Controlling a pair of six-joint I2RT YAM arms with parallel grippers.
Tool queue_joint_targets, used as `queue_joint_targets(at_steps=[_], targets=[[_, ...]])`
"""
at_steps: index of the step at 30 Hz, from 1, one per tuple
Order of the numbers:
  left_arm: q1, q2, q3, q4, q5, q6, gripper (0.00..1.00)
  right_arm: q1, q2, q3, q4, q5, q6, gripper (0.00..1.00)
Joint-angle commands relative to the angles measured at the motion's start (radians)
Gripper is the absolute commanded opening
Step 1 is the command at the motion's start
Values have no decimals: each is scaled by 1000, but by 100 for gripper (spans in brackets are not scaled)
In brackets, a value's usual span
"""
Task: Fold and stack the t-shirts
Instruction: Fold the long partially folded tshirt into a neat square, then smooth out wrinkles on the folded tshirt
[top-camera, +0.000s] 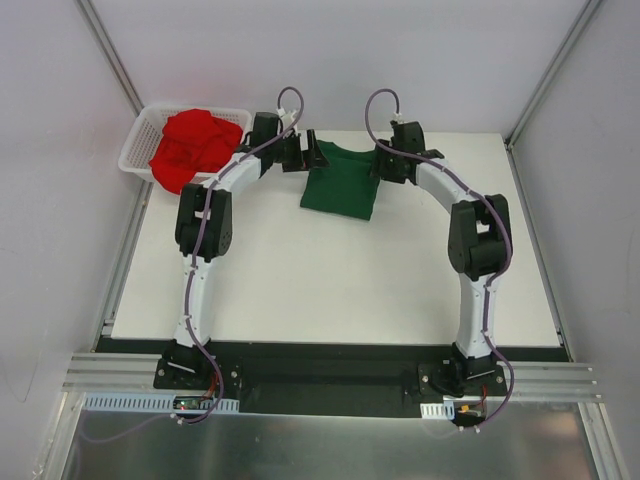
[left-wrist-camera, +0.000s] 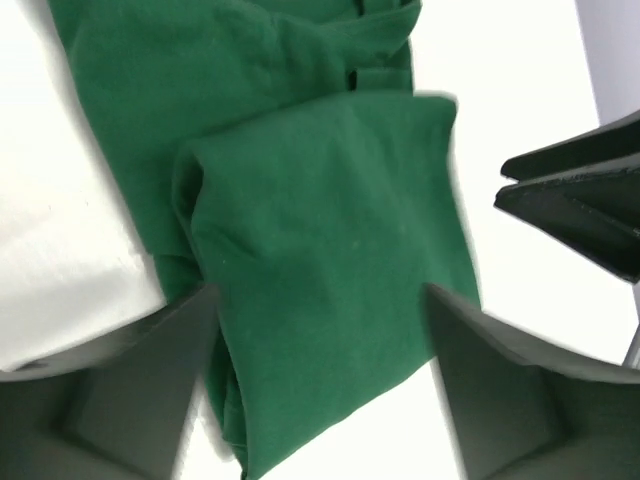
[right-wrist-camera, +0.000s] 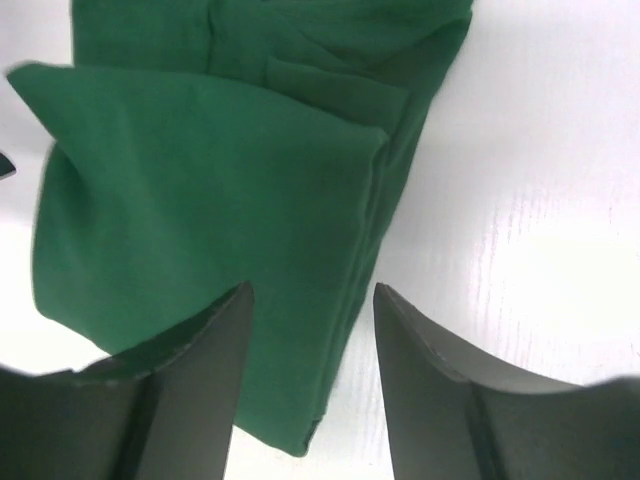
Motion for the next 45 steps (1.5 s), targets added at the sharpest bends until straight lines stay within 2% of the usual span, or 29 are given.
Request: queue_joint_targets(at_steps=[1,10,13,14,16,17,20,27,34,38,45], targets=[[11,-9,33,12,6,6,99,-7,4,39,11,-14,-4,56],[13,-164,-95,11,-27,26,99,-7,-117,-56,31,-37,-12,54],[15,-232,-172,11,-37,27,99,-6,-171,-105,29,-89,-15,44],[13,-250,-197,12,-42,27,99,-4,-189,-120,31,-119,-7,31],[13,-302,-273,16,-56,30,99,0,-237,-186,57,-139,-1,19],[15,-319,-298,18,-57,30,99,11,-252,-203,57,-142,-4,9],[13,-399,-388,31,-65,40,99,26,-295,-260,63,-168,-1,1],[13,-505,-562,59,-74,33,96,37,-181,-199,106,-392,40,1],[13,-609,-698,113,-94,10,99,34,50,73,45,-535,100,1],[13,-646,-721,113,-109,23,99,32,139,202,12,-537,105,1],[13,-652,-729,114,-105,17,99,32,232,315,-123,-452,49,1]])
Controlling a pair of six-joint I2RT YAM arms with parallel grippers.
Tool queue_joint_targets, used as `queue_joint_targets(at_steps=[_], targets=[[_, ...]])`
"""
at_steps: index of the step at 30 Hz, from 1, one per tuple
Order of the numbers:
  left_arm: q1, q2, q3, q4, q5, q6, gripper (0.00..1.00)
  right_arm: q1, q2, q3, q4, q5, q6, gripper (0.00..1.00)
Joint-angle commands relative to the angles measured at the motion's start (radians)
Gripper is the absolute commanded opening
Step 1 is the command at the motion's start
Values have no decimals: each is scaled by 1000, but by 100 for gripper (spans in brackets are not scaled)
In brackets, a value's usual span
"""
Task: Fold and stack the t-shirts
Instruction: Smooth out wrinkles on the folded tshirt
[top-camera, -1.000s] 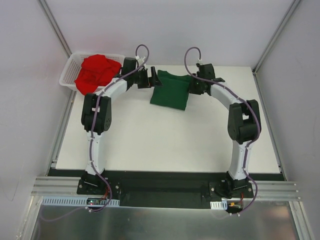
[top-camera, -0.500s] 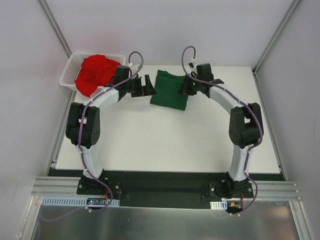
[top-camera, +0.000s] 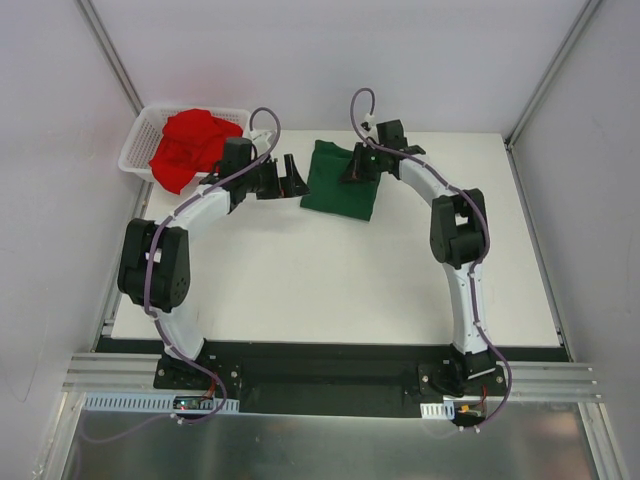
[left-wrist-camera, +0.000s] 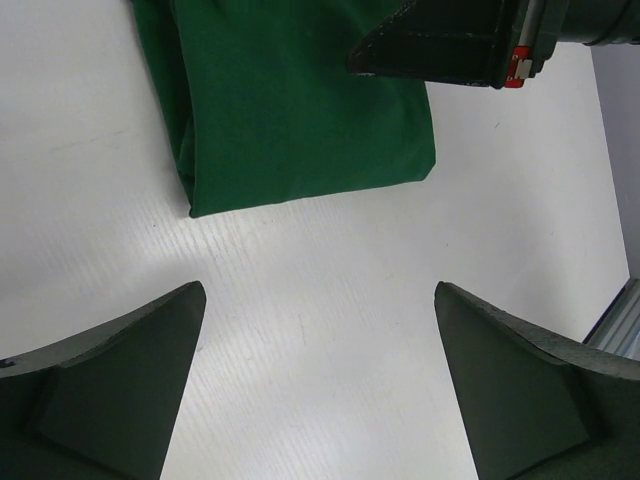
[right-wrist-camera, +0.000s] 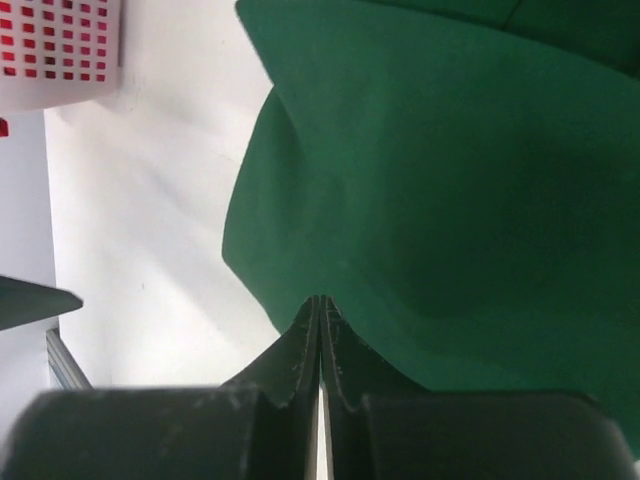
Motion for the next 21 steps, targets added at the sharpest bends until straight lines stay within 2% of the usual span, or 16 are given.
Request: queue_joint_targets(at_steps=[1,6,10,18,21], targets=[[7,-46,-10,34,-7,0,99,-3,24,85,-103,40,-38,1],[7,-58,-24,37,-14,0,99,-2,21,41,-180,53,-67,1],[7,-70,-30,39,-16,2,99,9,-8,-58,-204,82,-88,1],[7,-87,-47,39,-19,-3,99,41,-11,-89,-317,96,-142,1],[7,-102,-59,39,-18,-3,99,57,-59,-178,-315,88,-155,1]])
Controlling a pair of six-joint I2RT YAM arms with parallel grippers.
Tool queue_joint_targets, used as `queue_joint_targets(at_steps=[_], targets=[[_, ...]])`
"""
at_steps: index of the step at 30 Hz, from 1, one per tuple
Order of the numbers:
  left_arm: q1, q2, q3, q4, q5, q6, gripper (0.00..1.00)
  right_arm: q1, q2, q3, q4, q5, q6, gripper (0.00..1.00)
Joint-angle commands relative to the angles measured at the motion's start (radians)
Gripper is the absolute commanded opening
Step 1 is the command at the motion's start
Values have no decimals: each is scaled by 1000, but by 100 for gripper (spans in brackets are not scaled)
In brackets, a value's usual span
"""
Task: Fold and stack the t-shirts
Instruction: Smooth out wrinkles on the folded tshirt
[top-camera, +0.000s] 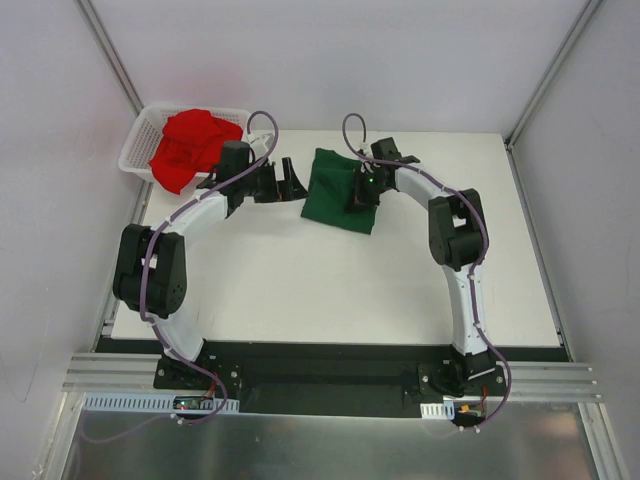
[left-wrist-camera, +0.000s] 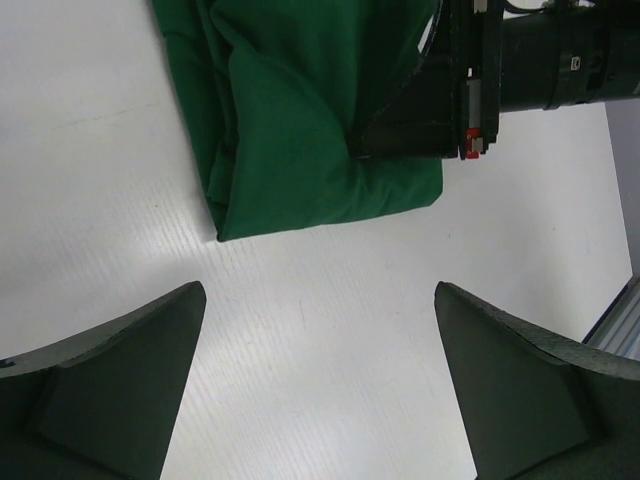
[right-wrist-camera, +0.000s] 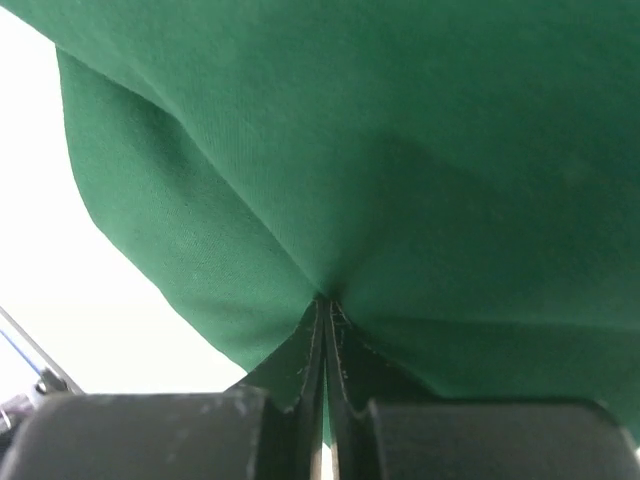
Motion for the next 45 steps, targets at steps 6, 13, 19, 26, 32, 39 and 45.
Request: queue_joint_targets(at_steps=[6,13,19,26,32,39,45], targets=[[7,-90,-36,35,-8,-1,99,92,-209,-338,-102,26,-70,1],[7,-114,-45,33,2,-3,99,211,-428,-646,-51,59,-43,1],[7,-140,-68,33,8,-7,99,337,-646,-855,-57,103,35,1],[7,-182,-74,32,17,-15,99,386,-931,-813,-189,331,69,37],[7,-209,-62,32,63,-29,99,351,-1037,-724,-226,473,52,54],[5,-195,-65,36,193,-12,91,241,-1025,-909,-25,384,-21,55],[-35,-176,-93,49,298,40,69,100,-1005,-1021,115,284,-9,56]])
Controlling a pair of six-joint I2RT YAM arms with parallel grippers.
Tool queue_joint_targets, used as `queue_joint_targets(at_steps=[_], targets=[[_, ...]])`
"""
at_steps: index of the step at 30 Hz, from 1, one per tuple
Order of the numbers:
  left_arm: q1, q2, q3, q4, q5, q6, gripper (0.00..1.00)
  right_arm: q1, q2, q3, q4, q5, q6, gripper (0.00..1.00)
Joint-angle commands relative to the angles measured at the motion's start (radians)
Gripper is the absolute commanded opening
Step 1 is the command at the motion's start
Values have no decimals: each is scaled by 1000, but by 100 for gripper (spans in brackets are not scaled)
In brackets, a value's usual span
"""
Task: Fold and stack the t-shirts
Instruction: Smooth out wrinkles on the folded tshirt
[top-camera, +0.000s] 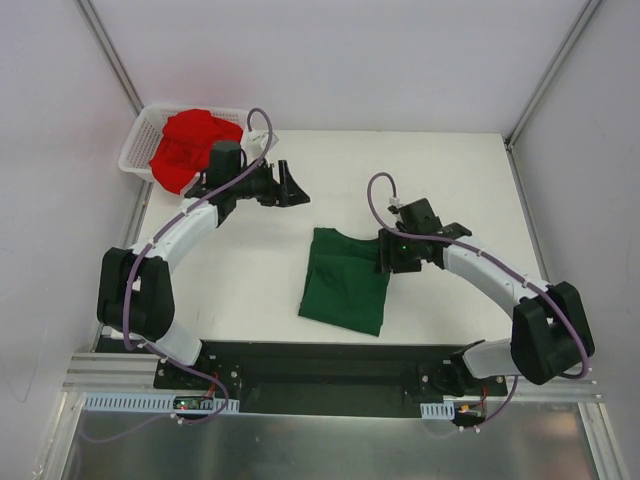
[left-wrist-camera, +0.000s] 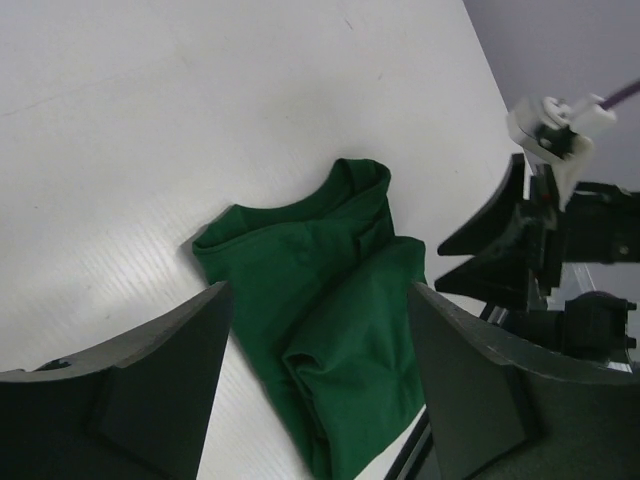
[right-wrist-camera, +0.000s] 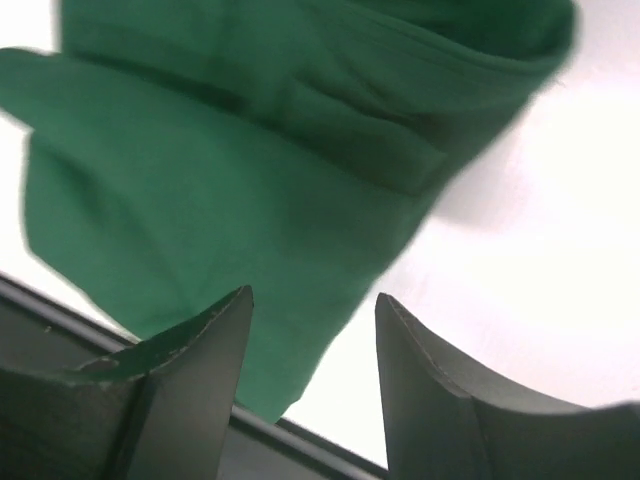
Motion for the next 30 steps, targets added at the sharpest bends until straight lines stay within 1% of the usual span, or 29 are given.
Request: queue_joint_targets(at_steps=[1,5,11,13,15,16,19,23,25,27,28,29,30], targets=[[-38,0,-28,47,106,52,68,-82,-11,-42,113,-56,-22,55],[-99,26,-68,47,75,64,68,-117,-21,-46,117,-62,-28,55],[-245,34,-165,65,8,38,66,-154,-21,-48,140,-96,-16,55],[-289,31,-188,79,-3,27,60,-157,-17,-46,148,-103,-14,55],[-306,20,-224,87,-9,12,55,-159,-9,-46,154,-103,-14,55],[-313,16,-237,93,-12,9,49,-159,-6,-46,156,-105,-14,56],[-317,-7,-274,107,-18,6,45,-159,5,-46,168,-117,-7,55],[-314,-21,-298,102,-55,27,46,-160,20,-45,195,-160,10,55],[-314,-24,-297,94,-66,37,46,-159,20,-46,199,-157,13,55],[-314,-30,-284,84,-83,40,48,-159,14,-46,196,-154,13,55],[-314,-41,-278,82,-89,46,53,-159,12,-45,191,-151,9,55],[-313,-44,-266,76,-98,50,64,-159,11,-45,189,-152,7,55],[-308,-47,-257,59,-121,56,66,-159,14,-43,186,-151,4,55]])
